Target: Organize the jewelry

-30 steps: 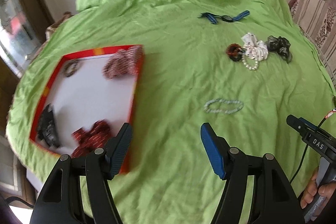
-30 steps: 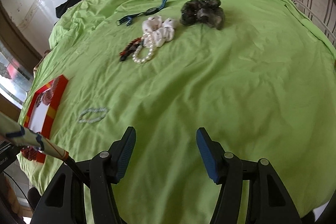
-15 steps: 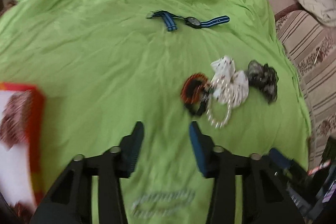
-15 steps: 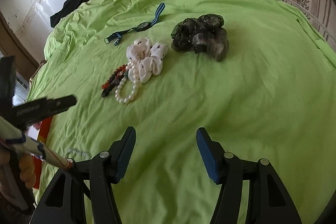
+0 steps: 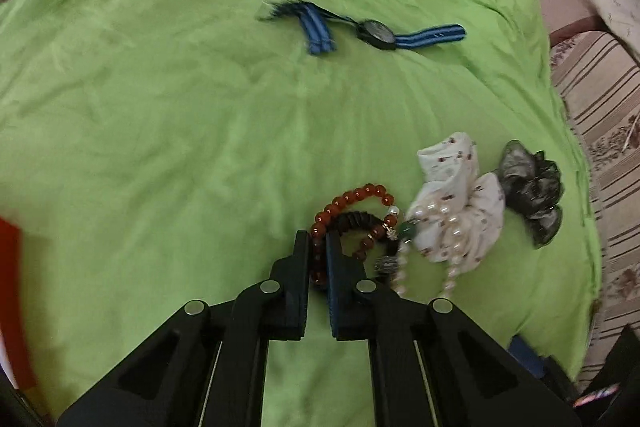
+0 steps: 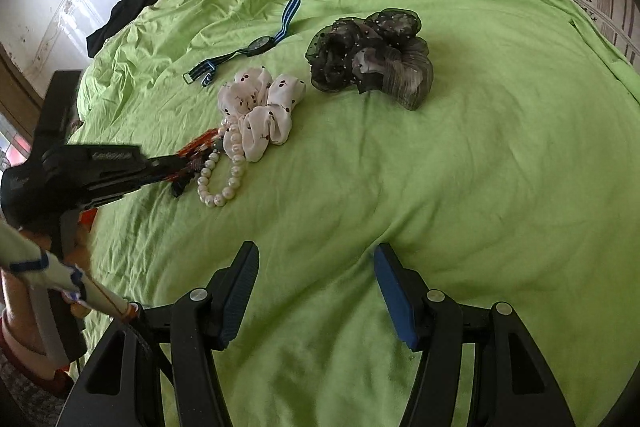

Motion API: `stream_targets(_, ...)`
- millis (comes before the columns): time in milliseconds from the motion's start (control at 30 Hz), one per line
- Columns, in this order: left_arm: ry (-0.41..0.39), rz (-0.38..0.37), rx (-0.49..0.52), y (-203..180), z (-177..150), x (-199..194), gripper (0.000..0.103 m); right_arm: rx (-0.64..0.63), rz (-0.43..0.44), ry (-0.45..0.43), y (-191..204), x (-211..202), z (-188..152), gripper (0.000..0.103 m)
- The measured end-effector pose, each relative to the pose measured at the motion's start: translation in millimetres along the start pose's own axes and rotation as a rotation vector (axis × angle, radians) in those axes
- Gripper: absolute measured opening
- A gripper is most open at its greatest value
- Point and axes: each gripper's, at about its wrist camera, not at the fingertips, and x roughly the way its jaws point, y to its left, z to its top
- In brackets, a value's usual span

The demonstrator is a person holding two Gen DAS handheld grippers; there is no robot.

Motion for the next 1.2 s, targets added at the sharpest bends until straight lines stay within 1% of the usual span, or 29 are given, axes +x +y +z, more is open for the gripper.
stream_targets(67,-0.007,0.009,-0.022,14,-5,-13,0.007,0.002,0.0,0.002,0,-2,-1,0.064)
stream_targets(133,-0.016,0.003,-0.047,32,-12,-30,0.007,0.001,0.006,0.002,1,-5,-3,0.064)
stream_targets(267,-0.032,-0.053,-0.07,51,-30,-61,0.007,-0.003,0.04,0.007,9,-6,-1,0.064)
stream_targets(333,-0.039,-0.063,-0.078,60,-38,-71,0.007,-0.013,0.056,0.008,16,-6,0,0.064)
stream_targets(433,-0.033,-0.059,-0.109,75,-41,-72,0.007,-0.038,0.111,0.024,31,-7,-3,0.064)
stream_targets(500,-0.032,-0.043,-0.156,87,-39,-67,0.007,-0.067,0.145,0.042,44,-6,-8,0.064)
stream_targets(600,-0.029,-0.058,-0.202,100,-39,-63,0.007,-0.128,0.183,0.07,66,-3,-17,0.064)
stream_targets(700,-0.037,-0.06,-0.185,100,-40,-65,0.007,-0.186,0.194,0.086,83,2,-26,0.064)
stream_targets(867,-0.048,-0.08,-0.195,103,-41,-72,0.007,-0.228,0.231,0.123,95,7,-37,0.064)
stream_targets(967,-0.06,-0.099,-0.189,99,-43,-81,0.01,-0.269,0.24,0.135,107,9,-43,0.064)
stream_targets(1000,-0.068,-0.101,-0.18,97,-44,-86,0.011,-0.284,0.238,0.141,112,12,-45,0.064)
stream_targets(1067,-0.079,-0.093,-0.165,94,-47,-93,0.02,-0.309,0.234,0.151,120,17,-48,0.064)
stream_targets(1100,-0.081,-0.086,-0.158,93,-47,-94,0.031,-0.328,0.221,0.153,125,21,-51,0.064)
stream_targets(1133,-0.079,-0.073,-0.148,92,-47,-93,0.035,-0.342,0.21,0.154,129,24,-53,0.064)
stream_targets(1167,-0.071,-0.063,-0.144,92,-47,-91,0.035,-0.357,0.201,0.153,132,26,-55,0.06)
stream_targets(1200,-0.055,-0.057,-0.141,92,-46,-86,0.035,-0.376,0.194,0.148,136,26,-58,0.053)
